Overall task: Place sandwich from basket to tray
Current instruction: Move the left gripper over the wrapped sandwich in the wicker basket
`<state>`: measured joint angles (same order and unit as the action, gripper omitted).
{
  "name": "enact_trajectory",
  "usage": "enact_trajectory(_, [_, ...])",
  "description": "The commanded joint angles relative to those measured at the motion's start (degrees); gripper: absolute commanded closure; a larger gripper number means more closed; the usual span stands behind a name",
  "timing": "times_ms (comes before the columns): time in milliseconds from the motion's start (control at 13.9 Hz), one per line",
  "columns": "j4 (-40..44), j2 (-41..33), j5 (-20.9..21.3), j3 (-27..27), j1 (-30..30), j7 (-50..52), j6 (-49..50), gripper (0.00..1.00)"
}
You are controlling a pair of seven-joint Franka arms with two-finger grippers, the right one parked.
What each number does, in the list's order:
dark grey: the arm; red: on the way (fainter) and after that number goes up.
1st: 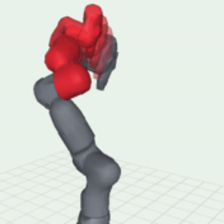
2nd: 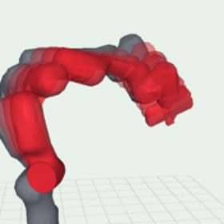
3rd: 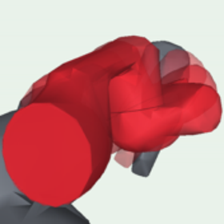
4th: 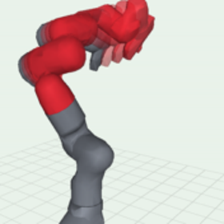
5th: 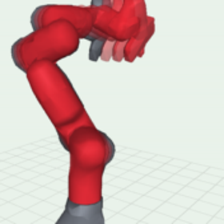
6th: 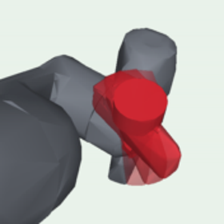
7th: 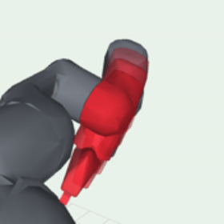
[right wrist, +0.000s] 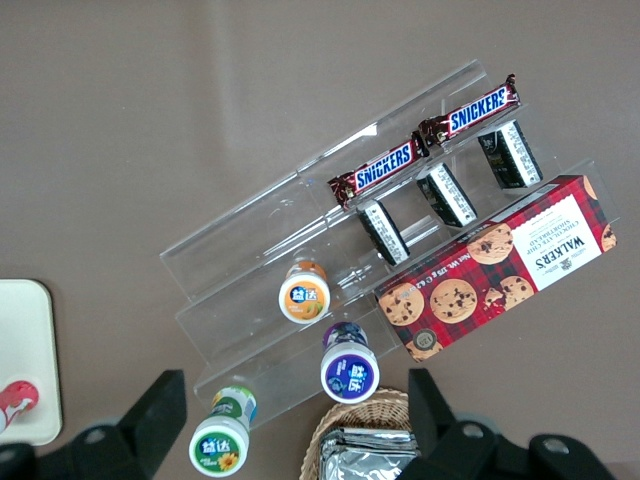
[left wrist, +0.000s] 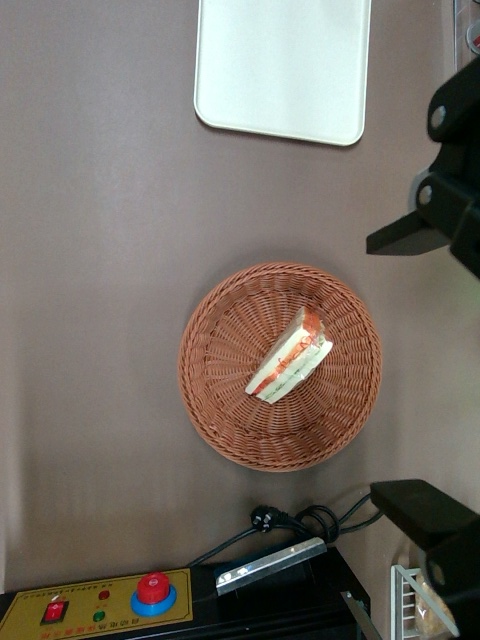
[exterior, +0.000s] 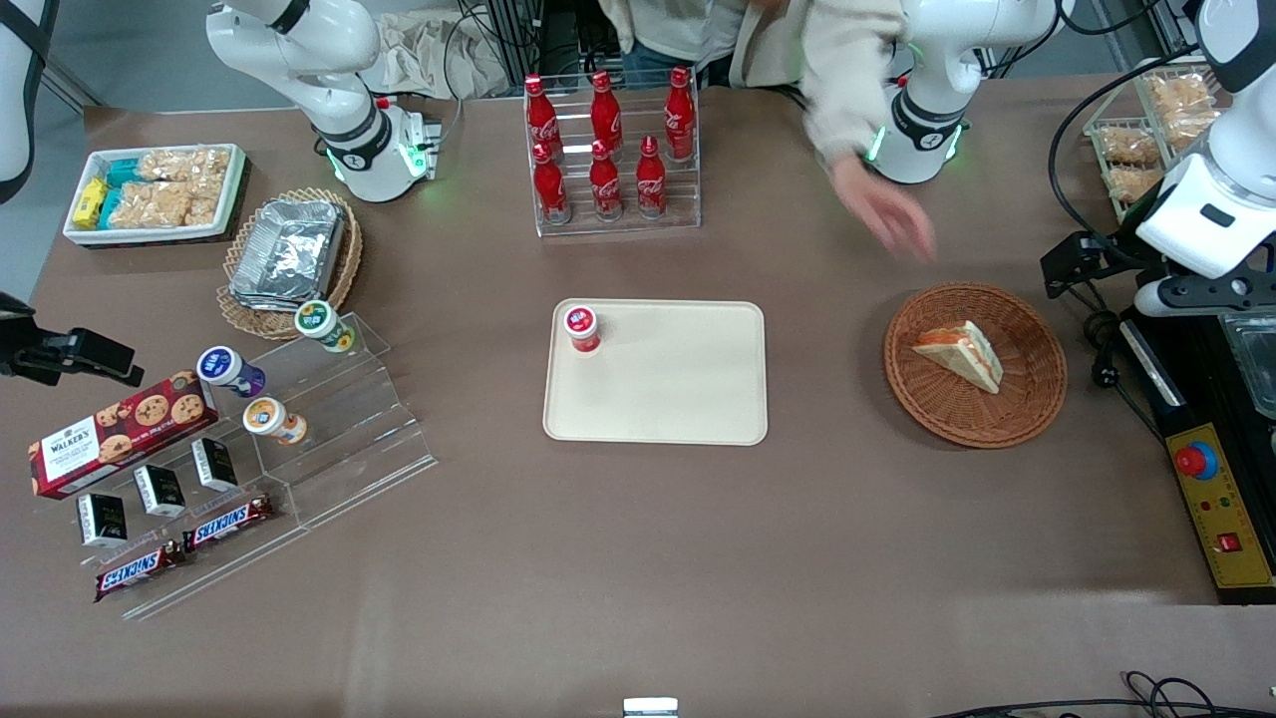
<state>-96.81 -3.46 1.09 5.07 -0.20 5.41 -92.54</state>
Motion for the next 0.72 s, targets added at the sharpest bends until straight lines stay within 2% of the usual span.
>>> enact_trajectory(0, [1.36,0.39,0.85,0.29,0.02,0.65,0.87,0.00])
enact_trajectory(288, [1.53,0.56,0.76,0.29,0.02,1.70,0.96,0.00])
enact_trajectory(432, [1.36,0.57,0.50,0.21,0.02,5.37,2.53,0.00])
enact_trajectory(649, [1.36,0.83,-0.12,0.29,0.20,22.92,2.54,0.00])
